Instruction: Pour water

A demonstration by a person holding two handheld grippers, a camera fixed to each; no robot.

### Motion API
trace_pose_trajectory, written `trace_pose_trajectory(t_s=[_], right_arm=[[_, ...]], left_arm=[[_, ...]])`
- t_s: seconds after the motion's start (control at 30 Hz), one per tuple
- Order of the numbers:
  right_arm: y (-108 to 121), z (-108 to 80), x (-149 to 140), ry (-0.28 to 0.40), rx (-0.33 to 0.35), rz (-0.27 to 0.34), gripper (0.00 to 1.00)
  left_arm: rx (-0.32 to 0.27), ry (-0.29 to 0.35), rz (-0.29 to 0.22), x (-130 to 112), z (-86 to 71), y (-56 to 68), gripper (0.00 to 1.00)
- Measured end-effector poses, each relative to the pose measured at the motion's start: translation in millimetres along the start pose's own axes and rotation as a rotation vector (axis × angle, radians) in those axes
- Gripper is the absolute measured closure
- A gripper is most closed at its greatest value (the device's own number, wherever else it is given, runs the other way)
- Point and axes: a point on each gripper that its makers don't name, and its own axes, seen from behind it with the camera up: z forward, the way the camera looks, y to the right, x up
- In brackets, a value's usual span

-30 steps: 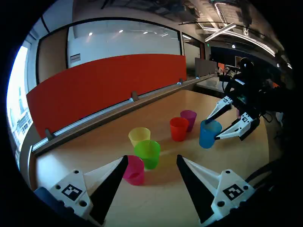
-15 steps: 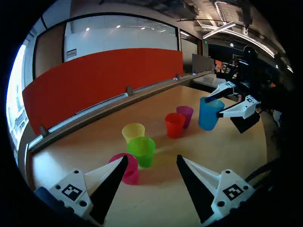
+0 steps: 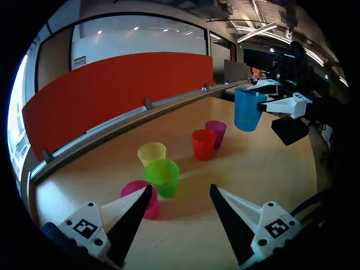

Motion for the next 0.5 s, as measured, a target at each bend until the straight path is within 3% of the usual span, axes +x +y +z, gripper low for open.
trace_pose_trajectory(t_s=[0.5], right_arm=[[11,-2.9,24,0.036,-0.021,-0.024,0.08]], left_arm=[[-0.04,-0.036,-0.009,-16,17.6,8.7,0.05]])
